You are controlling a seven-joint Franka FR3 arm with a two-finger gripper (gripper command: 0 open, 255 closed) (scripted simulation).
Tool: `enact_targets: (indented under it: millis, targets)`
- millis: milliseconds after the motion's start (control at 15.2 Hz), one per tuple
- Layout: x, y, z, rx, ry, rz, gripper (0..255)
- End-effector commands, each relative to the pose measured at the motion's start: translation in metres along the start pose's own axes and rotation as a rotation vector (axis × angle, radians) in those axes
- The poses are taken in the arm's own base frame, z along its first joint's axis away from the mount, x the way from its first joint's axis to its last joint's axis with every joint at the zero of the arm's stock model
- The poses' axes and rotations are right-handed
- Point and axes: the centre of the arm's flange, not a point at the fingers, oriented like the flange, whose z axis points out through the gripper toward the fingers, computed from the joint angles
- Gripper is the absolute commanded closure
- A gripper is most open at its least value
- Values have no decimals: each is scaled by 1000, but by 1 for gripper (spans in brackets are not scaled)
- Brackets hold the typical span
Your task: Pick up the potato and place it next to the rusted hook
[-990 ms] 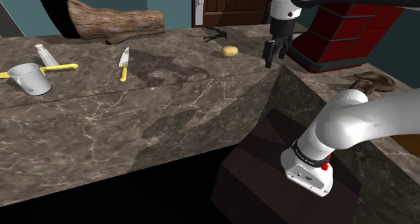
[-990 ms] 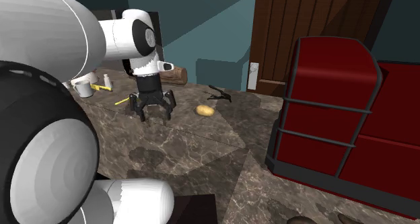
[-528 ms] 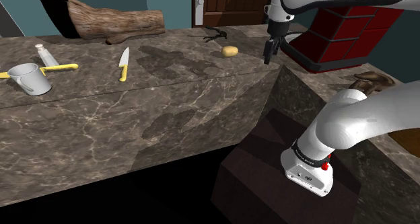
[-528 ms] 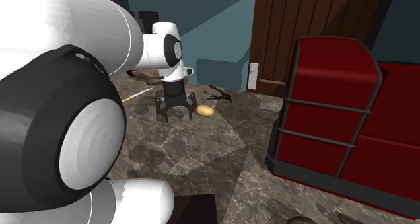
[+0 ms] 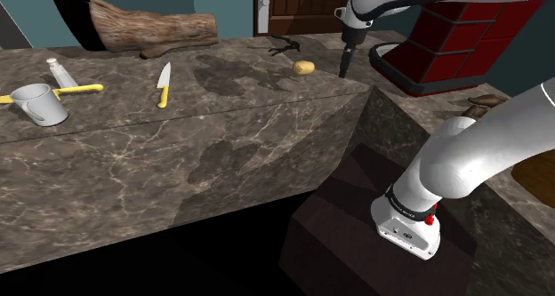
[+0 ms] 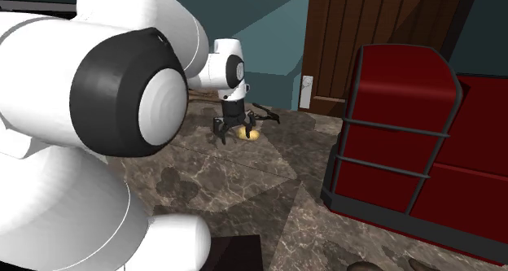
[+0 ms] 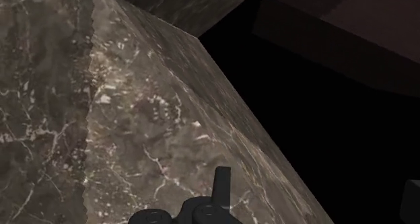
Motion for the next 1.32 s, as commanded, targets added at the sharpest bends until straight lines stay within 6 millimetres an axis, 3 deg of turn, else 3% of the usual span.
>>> enact_targets:
  millis: [0,462,924,1254]
  targets:
    - [11,21,10,-3,19,-66,0]
    - [65,84,36,-3,85,-278,0]
    - [133,134,58,-3,150,-490,0]
    - [142,137,80,-3,156,-508,0]
